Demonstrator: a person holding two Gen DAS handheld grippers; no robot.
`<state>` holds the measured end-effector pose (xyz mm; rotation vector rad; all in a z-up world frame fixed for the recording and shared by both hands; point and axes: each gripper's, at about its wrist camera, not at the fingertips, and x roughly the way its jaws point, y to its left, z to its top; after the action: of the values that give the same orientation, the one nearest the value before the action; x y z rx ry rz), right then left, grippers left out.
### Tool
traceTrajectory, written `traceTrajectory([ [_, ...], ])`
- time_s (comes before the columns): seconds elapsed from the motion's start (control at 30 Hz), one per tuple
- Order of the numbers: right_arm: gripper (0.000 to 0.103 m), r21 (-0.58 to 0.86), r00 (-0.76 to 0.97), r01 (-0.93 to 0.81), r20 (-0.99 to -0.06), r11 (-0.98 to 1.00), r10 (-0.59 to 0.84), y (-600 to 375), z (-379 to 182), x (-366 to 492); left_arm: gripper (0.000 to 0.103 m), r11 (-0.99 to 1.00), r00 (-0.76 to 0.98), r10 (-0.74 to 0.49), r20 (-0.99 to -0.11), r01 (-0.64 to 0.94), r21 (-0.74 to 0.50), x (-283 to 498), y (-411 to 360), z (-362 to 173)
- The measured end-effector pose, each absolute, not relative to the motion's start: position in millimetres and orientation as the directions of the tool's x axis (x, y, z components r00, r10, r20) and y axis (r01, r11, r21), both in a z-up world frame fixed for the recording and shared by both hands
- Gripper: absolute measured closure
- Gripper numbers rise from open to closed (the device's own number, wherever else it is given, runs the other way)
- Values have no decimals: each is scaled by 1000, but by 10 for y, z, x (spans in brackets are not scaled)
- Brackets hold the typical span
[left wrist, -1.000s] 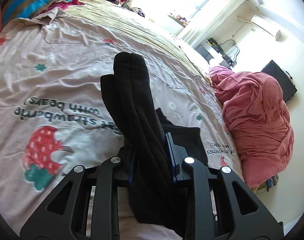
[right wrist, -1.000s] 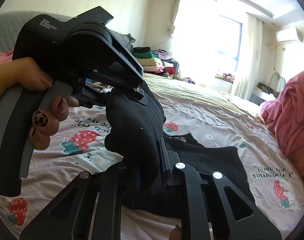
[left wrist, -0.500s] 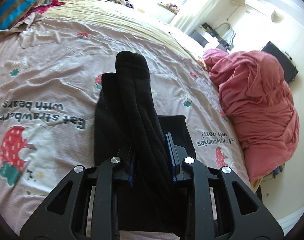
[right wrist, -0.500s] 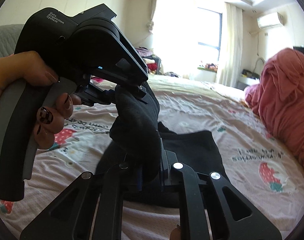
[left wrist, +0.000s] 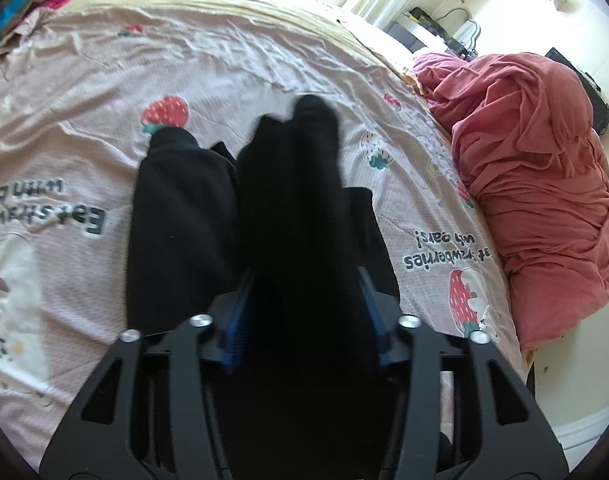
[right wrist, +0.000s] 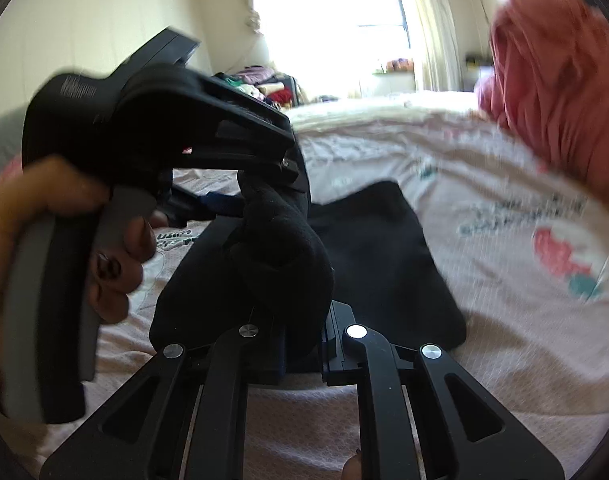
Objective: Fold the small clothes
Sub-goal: 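Lift the gripped edge with both grippers and fold it over the other half, then lay the folded edge down and open both grippers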
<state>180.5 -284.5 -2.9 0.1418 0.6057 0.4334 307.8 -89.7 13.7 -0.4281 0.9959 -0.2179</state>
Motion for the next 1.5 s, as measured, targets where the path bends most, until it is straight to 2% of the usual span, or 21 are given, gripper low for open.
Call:
traceTrajectory([
  [0.03, 92, 291, 720, -341, -531, 894, 448, -2894, -63, 1847, 39, 888, 523, -382, -762, -21, -460, 3117, -902, 64],
  [0.07, 92, 328, 704, -331, -539, 885, 463, -2940, -95, 1887, 35, 876, 519, -400, -755, -26, -482, 3133, -893, 5],
  [0.2, 85, 478, 636, -267, -565, 837, 526, -3137, -289, 2041, 26, 820, 555, -480, -679, 10, -572, 3078, -823, -14],
  [0.3, 82, 589, 586, -200, -569, 783, 577, -3293, -461, 2137, 26, 792, 586, -505, -634, 21, -611, 2998, -678, 43],
  [0.33, 81, 621, 572, -183, -564, 763, 596, -3335, -506, 2161, 26, 801, 601, -488, -634, 18, -599, 2955, -602, 63],
  [0.47, 66, 708, 522, -162, -530, 688, 668, -3416, -537, 2226, 26, 860, 638, -397, -660, 6, -511, 2757, -424, 122],
  [0.53, 55, 719, 500, -167, -527, 674, 687, -3426, -485, 2280, 26, 917, 651, -298, -698, -8, -399, 2633, -390, 117],
  [0.6, 38, 739, 480, -172, -515, 651, 711, -3438, -413, 2359, 26, 934, 653, -268, -708, -3, -357, 2555, -358, 68],
  [0.73, 35, 753, 442, -157, -525, 639, 727, -3434, -307, 2610, 26, 958, 636, -236, -735, 24, -286, 2439, -404, -82],
  [0.87, 37, 731, 411, -158, -563, 664, 717, -3343, -286, 2940, 26, 964, 641, -227, -733, 42, -262, 2406, -449, -126],
  [0.93, 50, 721, 394, -167, -577, 673, 715, -3330, -302, 3065, 26, 964, 643, -231, -730, 52, -259, 2409, -470, -113],
  [0.97, 69, 709, 377, -180, -591, 682, 713, -3291, -330, 3135, 26, 965, 642, -231, -731, 54, -257, 2403, -481, -112],
  [1.0, 80, 691, 361, -196, -609, 696, 707, -3269, -331, 3183, 26, 965, 642, -232, -730, 58, -255, 2402, -489, -108],
  [1.07, 84, 616, 363, -277, -643, 737, 674, -3177, -233, 3175, 26, 965, 644, -239, -726, 72, -254, 2402, -514, -84],
  [1.17, 84, 503, 432, -396, -636, 768, 639, -3136, 22, 3063, 26, 965, 641, -248, -726, 98, -244, 2409, -587, -59],
  [1.3, 84, 351, 500, -415, -683, 839, 533, -3147, 22, 3095, 26, 960, 616, -273, -739, 119, -254, 2413, -682, -96],
  [1.4, 83, 368, 466, -366, -723, 855, 511, -3215, -242, 3165, 26, 961, 607, -271, -747, 131, -242, 2401, -743, -138],
  [1.5, 78, 409, 478, -332, -704, 850, 525, -3298, -340, 3136, 26, 961, 602, -273, -750, 131, -244, 2388, -752, -160],
])
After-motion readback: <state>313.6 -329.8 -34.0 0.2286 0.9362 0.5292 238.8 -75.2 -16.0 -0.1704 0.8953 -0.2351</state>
